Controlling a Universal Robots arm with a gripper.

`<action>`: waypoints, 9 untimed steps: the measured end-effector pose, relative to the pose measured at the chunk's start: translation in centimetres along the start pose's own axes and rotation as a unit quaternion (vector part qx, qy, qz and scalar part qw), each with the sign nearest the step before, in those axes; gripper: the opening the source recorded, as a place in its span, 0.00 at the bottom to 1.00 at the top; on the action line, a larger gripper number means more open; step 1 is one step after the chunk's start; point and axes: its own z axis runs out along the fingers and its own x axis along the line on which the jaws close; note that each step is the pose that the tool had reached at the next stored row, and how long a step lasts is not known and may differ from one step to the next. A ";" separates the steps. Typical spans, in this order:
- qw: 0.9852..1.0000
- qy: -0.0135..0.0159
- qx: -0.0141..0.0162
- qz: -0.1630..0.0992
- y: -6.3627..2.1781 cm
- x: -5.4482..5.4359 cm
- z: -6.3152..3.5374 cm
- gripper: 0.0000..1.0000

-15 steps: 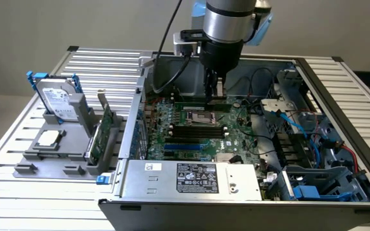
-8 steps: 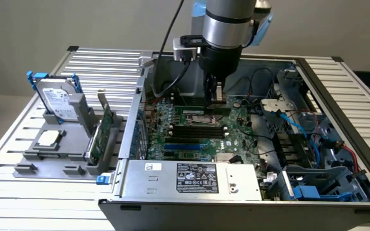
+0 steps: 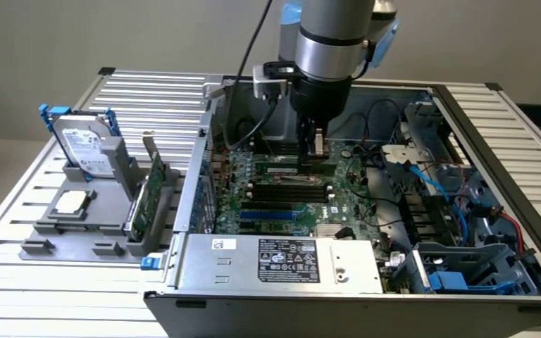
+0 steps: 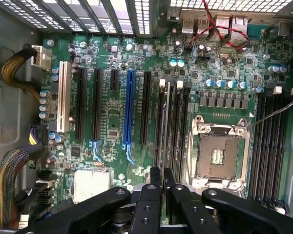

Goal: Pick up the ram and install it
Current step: 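Insert the ram into the slot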

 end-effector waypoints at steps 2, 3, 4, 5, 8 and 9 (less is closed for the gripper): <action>1.000 0.000 0.000 0.000 0.00 0.0 0.38 0.14; 1.000 0.000 0.000 0.000 0.00 0.0 0.56 0.14; 1.000 0.000 0.000 0.000 -0.02 0.0 0.73 0.14; 1.000 0.000 0.000 0.000 -0.02 0.1 0.92 0.14; 1.000 0.000 0.000 0.000 -0.03 0.1 1.46 0.14; 1.000 0.001 0.000 0.000 -0.03 0.2 1.65 0.14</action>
